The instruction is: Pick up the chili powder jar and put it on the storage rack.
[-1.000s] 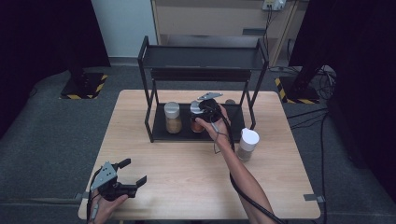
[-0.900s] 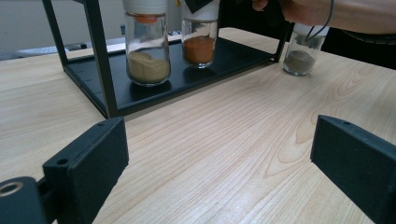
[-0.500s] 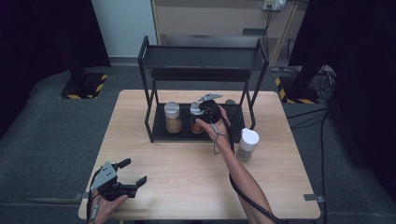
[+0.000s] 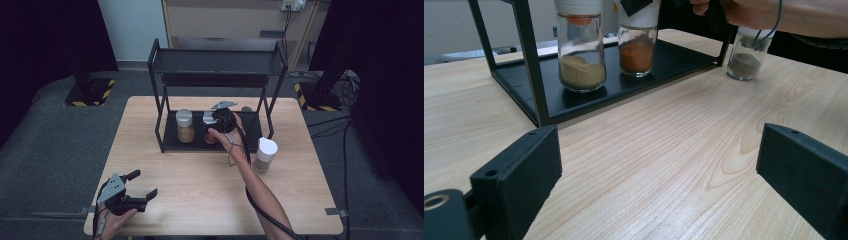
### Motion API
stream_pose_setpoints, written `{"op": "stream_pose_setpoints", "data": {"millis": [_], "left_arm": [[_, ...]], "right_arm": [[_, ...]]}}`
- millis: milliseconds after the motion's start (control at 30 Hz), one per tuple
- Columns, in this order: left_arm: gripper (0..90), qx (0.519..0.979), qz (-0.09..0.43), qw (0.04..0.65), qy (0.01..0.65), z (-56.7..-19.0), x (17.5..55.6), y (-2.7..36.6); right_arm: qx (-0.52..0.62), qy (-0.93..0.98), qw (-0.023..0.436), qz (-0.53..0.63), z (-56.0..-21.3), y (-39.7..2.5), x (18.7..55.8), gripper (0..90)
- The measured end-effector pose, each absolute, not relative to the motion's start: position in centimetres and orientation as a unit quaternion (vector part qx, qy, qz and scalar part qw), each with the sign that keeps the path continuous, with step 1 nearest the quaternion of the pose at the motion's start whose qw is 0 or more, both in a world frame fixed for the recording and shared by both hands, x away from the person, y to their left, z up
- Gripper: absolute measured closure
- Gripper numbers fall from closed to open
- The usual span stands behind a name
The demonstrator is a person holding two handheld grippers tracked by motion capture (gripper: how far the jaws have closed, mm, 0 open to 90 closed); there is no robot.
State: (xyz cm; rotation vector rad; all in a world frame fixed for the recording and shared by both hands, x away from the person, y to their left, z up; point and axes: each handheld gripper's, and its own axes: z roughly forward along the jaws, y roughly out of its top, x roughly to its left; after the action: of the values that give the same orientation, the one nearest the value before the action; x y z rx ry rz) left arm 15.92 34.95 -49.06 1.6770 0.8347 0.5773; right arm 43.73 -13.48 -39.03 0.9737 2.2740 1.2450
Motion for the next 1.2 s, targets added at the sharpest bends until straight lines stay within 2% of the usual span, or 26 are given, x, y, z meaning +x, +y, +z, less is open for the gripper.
{"op": "stream_pose_setpoints", "data": {"millis": [67,200,767,1200], "left_arm": [[3.2,0.71,0.245,0.557,0.354,-49.1,15.9,35.0],[3.2,0.711,0.245,0.556,0.353,-49.0,15.9,34.9],[3.2,0.712,0.246,0.555,0.354,-49.0,15.9,34.8],[2.7,0.708,0.246,0.558,0.356,-49.1,15.9,34.9]], "right_arm": [[0.35,0.802,0.183,0.448,-39.0,-13.7,43.8,13.9],[0.356,0.795,0.184,0.456,-38.4,-14.0,43.7,7.9],[0.324,0.793,0.205,0.473,-34.7,-16.2,41.6,7.3],[0.291,0.797,0.203,0.488,-31.9,-18.0,39.1,7.0]]}}
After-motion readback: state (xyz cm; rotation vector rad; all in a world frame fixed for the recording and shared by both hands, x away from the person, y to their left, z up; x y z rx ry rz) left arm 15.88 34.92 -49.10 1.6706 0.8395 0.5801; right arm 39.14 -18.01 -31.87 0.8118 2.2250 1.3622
